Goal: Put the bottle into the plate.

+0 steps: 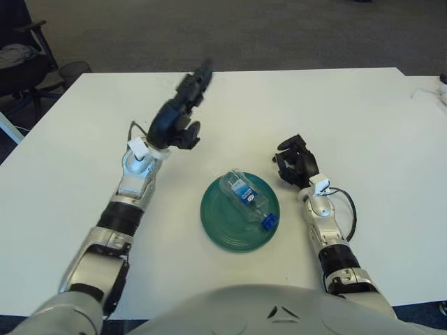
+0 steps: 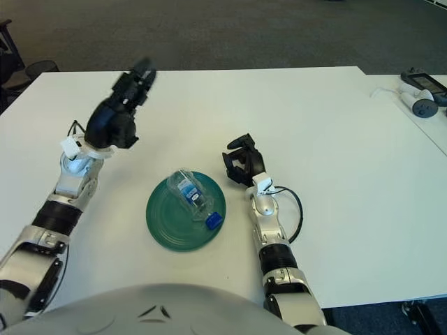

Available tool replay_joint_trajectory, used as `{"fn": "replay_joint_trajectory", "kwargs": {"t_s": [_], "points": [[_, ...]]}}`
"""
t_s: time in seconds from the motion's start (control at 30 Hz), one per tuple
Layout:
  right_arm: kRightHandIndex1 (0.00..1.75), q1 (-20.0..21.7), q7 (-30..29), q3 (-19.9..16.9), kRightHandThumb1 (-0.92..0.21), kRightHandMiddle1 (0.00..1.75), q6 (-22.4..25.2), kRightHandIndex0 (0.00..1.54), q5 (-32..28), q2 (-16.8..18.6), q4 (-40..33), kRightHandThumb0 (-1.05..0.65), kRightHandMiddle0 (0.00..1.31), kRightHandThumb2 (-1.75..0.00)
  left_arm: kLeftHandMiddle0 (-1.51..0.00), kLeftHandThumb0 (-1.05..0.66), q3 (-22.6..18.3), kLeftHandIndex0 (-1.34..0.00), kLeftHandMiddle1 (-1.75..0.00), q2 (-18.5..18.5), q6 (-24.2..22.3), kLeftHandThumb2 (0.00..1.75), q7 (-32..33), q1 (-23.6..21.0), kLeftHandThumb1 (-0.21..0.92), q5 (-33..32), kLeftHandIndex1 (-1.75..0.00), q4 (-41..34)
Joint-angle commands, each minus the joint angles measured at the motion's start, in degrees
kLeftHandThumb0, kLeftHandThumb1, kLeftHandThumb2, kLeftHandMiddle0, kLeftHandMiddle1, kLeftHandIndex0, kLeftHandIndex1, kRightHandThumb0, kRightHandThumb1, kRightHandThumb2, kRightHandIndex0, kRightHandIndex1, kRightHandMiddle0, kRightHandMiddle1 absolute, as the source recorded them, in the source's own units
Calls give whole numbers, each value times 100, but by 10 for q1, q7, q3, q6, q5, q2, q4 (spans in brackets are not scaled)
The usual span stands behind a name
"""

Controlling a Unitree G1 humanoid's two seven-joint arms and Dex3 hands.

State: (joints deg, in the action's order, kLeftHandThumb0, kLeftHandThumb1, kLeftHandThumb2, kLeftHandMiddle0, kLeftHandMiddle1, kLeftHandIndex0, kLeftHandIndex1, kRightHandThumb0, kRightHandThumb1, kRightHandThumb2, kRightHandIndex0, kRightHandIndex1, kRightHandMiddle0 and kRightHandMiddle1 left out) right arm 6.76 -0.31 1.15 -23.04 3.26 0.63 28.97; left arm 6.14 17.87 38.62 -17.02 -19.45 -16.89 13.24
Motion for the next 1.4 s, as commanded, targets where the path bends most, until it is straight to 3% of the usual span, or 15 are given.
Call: {"fn": "replay_joint_trajectory", "kwargs": {"t_s": [0.0, 0.13, 0.27, 0.5, 0.57, 0.6, 0.77, 1.1, 1.37], "points": [[144, -55, -2, 8, -75, 175, 65, 38, 7, 4, 23, -1, 27, -67, -19, -99, -44, 0, -5, -35, -34, 74, 68, 5, 92, 31, -63, -28], [144, -58, -3, 10, -75, 175, 77, 39, 7, 3, 13, -1, 26, -68, -28, -98, -82, 0, -10, -68, -59, 75, 97, 5, 92, 7, -94, 2], [144, -62, -4, 11, -75, 175, 84, 38, 7, 3, 4, -1, 27, -68, -32, -94, -124, -2, -24, -94, -28, 76, 116, 14, 92, 13, -123, 88], [143, -67, -6, 11, -77, 175, 92, 37, 5, 2, -5, -1, 27, -65, -23, -81, -172, -10, -96, -120, -1, 79, 141, 15, 92, 22, -164, 184], [143, -68, -6, 11, -76, 175, 91, 37, 6, 1, -6, -1, 27, -66, -24, -76, -182, -15, -117, -121, -4, 79, 163, 11, 92, 35, -169, 201], [143, -69, -6, 11, -76, 175, 91, 38, 6, 1, -7, -1, 28, -66, -27, -62, -186, -18, -130, -122, -4, 73, 174, 10, 89, 44, -171, 209], [142, -69, -2, 14, -76, 175, 82, 38, 7, -3, -2, -1, 28, -66, -38, -41, -198, -25, -163, -126, -9, 68, 235, 8, 83, 86, -174, 247], [142, -75, -7, 21, -76, 175, 92, 39, 17, -7, -15, 0, 26, -66, -78, -41, -179, -43, -174, -128, 0, 101, 367, 36, 56, 208, -175, 325], [141, -80, -7, 24, -77, 175, 108, 41, 18, -6, -28, 0, 24, -64, -102, -45, -152, -54, -175, -129, -8, 120, 383, 40, 41, 237, -175, 386]]}}
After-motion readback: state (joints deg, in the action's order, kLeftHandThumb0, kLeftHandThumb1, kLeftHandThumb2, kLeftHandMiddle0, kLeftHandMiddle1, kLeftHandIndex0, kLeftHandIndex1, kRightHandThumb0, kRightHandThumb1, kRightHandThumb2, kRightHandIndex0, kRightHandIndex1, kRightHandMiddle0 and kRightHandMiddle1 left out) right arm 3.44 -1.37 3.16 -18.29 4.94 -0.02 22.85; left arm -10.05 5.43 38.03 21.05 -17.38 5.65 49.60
